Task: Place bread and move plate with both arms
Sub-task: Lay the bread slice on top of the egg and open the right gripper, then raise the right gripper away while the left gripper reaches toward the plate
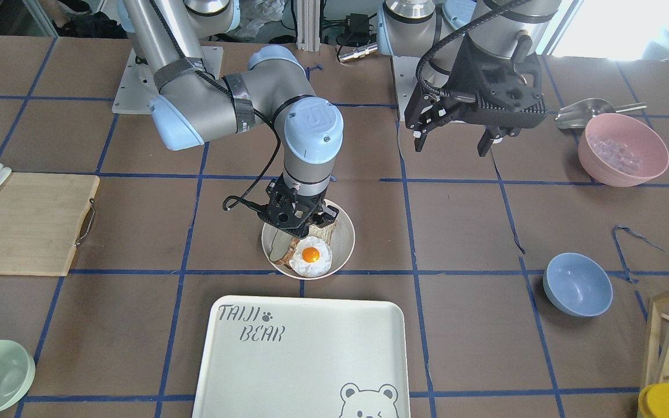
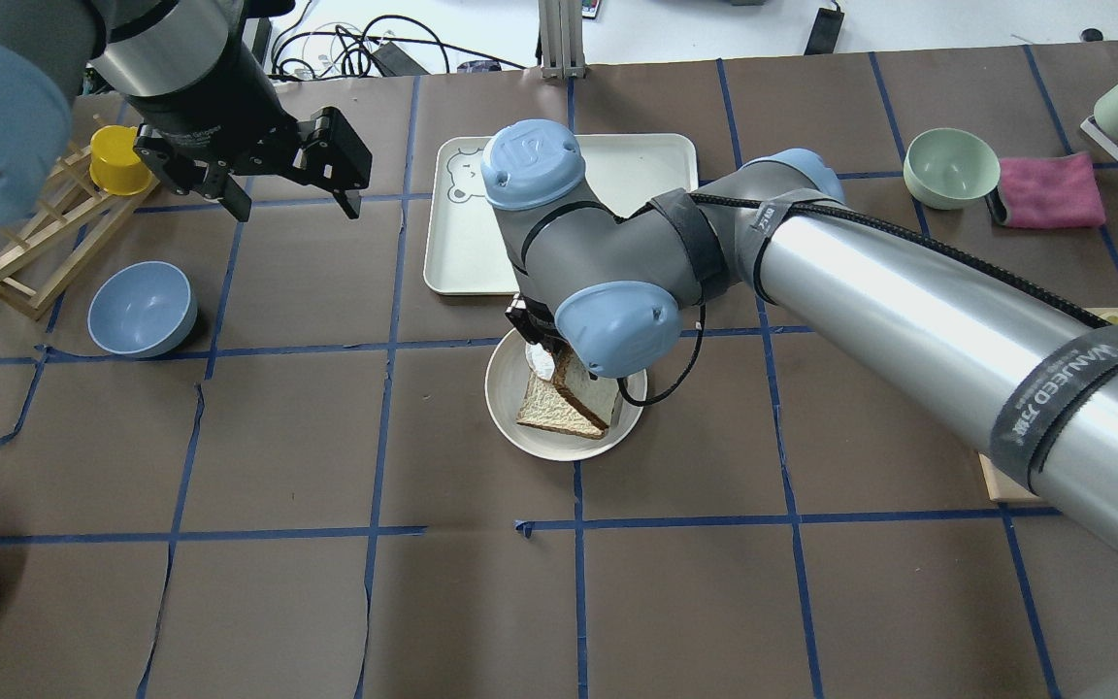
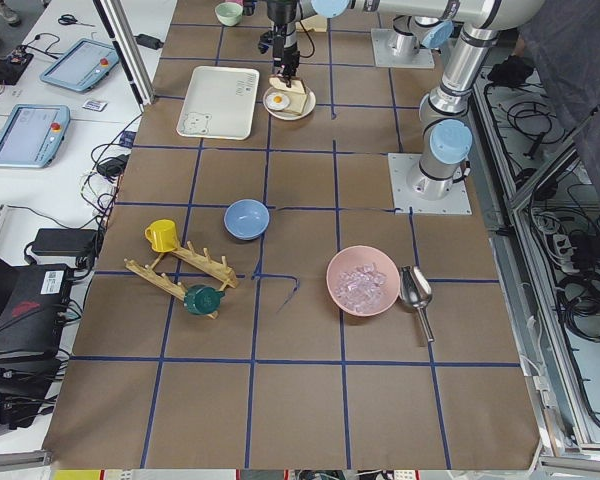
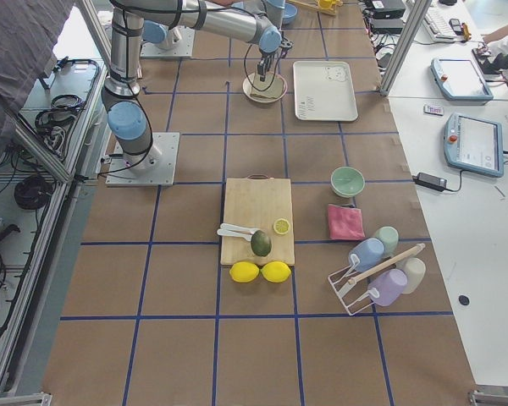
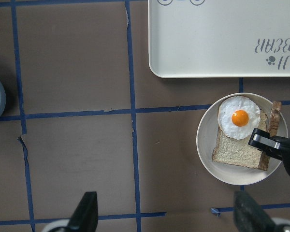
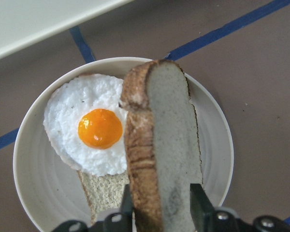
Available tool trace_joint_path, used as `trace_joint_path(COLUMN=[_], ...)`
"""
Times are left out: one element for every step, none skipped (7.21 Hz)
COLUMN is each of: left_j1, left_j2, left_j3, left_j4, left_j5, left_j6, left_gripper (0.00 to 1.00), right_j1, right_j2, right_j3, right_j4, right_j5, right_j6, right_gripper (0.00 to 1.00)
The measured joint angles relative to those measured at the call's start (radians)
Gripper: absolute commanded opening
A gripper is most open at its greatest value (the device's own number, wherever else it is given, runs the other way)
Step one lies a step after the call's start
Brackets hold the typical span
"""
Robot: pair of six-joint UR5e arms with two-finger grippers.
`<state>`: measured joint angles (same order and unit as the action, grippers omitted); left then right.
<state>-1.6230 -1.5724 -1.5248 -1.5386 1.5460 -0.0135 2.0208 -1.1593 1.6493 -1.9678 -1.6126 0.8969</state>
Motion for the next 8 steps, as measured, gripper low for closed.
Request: trace_joint_path(left_j1=[0.0,0.0,0.0,0.0,-0.001,0.0,0.0,0.001], left_j2=[0.0,0.0,0.002,0.002,0.003,0.004,0.003,-0.005], left_j3=[0.0,0.0,0.001,0.001,0.001,0.001,0.001,0.0], left_j4=[0.0,0.0,-0.001,-0.003,-0.004,-0.007,-0.017,-0.033], left_j5=[0.001,0.003,0.005,0.006,0.007,0.007,0.005,0.0], left_j6=[0.001,0.001,0.001,0.0,0.0,0.0,-0.002,-0.008], left_gripper=[1.0,1.0,1.0,1.0,1.0,1.0,1.0,1.0], right_j1=[-0.001,-0.004,-0.007,-0.012,-0.02,-0.037,-0.07,-0.114], right_j2=[-0.002,-0.004,-0.013,-0.028,-0.041,-0.052,-0.068,-0.092], right_j3=[-0.001,-0.002,-0.006,-0.009,-0.014,-0.02,-0.025,-0.028], right_j4=[-0.016,-0.031,-0.057,-0.099,-0.132,-0.144,-0.14,-0.121], right_j5=[0.0,0.0,0.001,0.003,0.004,0.004,0.003,0.003], right_j6=[-0.005,-0.007,-0.01,-0.019,-0.053,-0.12,-0.207,-0.31], right_gripper=[0.75,0.89,1.0,1.0,1.0,1.0,1.0,1.0])
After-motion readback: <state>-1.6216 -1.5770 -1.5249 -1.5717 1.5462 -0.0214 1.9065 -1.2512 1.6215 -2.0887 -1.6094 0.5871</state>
